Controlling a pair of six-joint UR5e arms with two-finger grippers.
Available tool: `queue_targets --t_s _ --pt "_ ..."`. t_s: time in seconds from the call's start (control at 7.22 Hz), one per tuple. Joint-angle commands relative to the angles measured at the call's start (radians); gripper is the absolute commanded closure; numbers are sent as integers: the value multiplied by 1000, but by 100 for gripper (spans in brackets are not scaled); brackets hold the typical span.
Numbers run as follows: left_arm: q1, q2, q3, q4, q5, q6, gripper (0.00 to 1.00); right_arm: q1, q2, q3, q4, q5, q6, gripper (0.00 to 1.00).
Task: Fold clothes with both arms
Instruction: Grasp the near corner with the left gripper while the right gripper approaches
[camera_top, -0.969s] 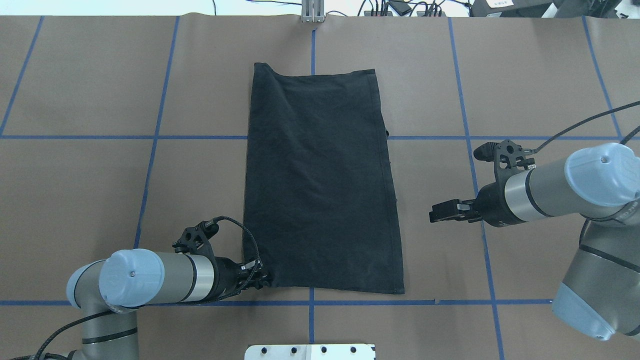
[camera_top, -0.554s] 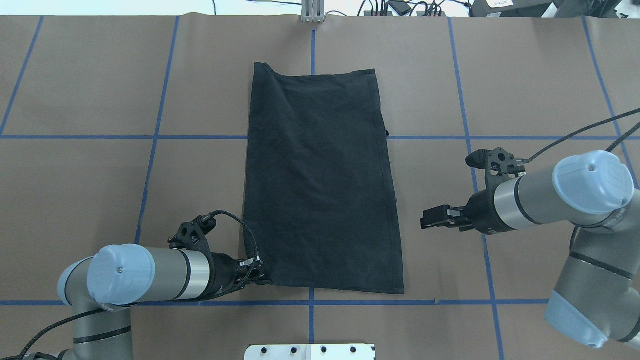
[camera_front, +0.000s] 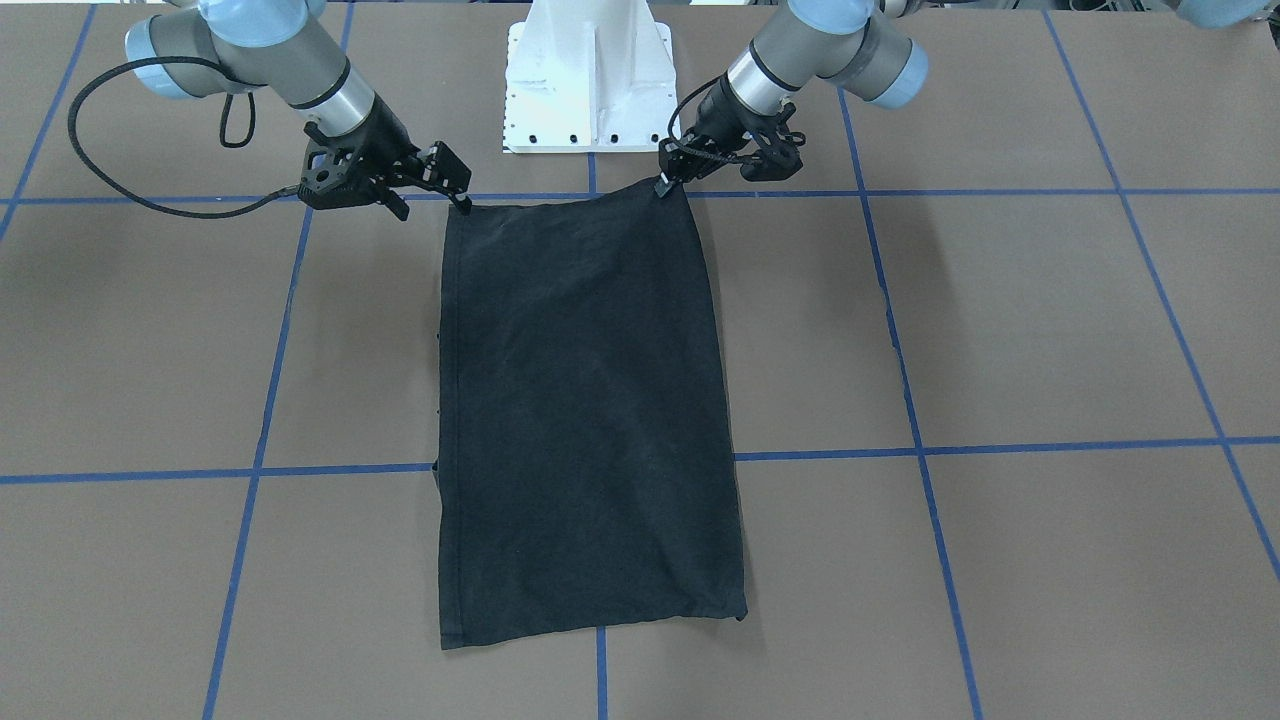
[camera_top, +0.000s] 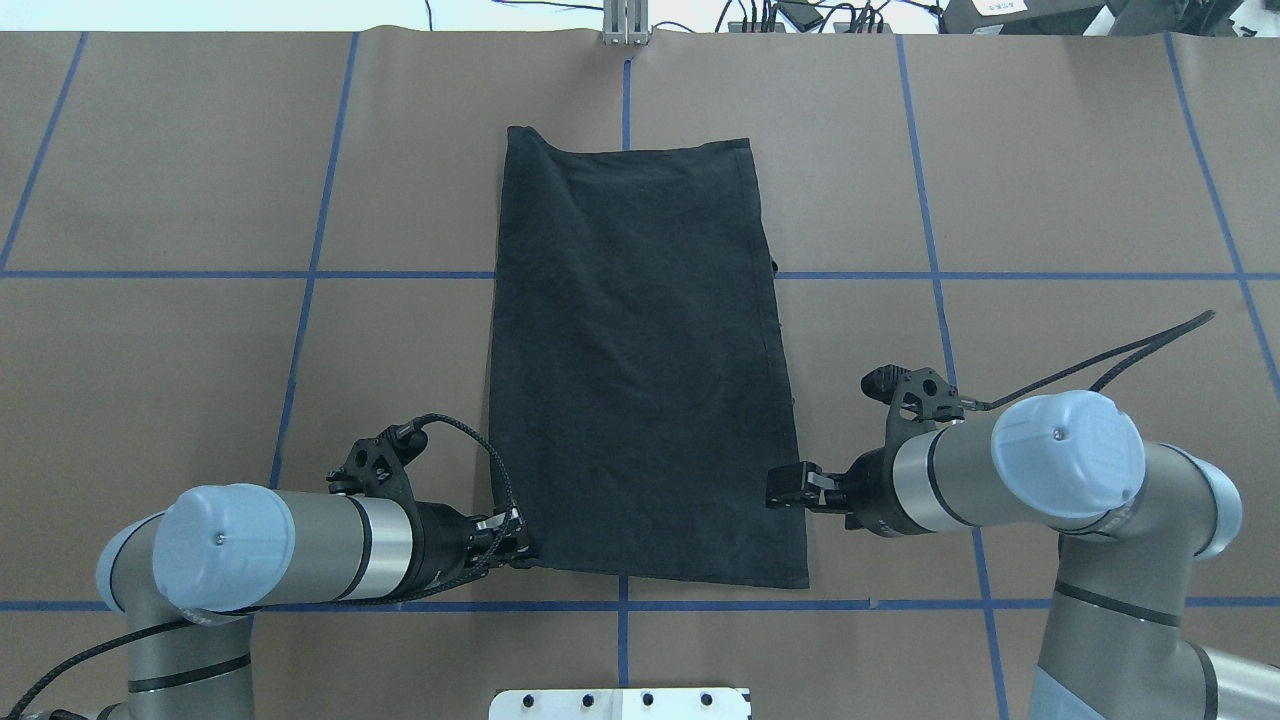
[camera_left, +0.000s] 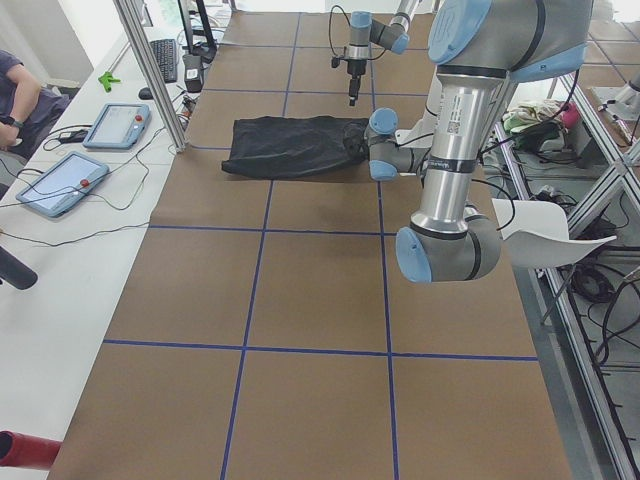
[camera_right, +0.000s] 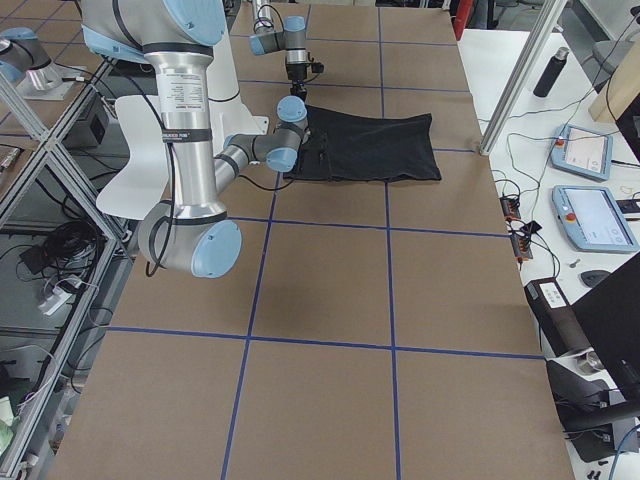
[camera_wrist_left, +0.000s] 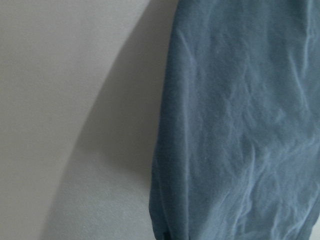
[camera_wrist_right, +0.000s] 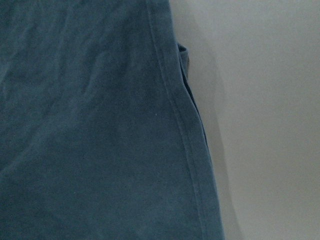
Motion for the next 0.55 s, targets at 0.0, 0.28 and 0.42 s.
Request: queue_targets --t_s 0.0,0.28,0.42 --pt "1 1 -2 2 0 -1 100 -43 65 -3 -185 -18 23 0" --pt "1 1 -2 0 0 -3 100 -83 90 -34 -206 -73 11 0" --pt "1 1 -2 0 0 -3 100 -83 119 -69 -204 -73 7 0"
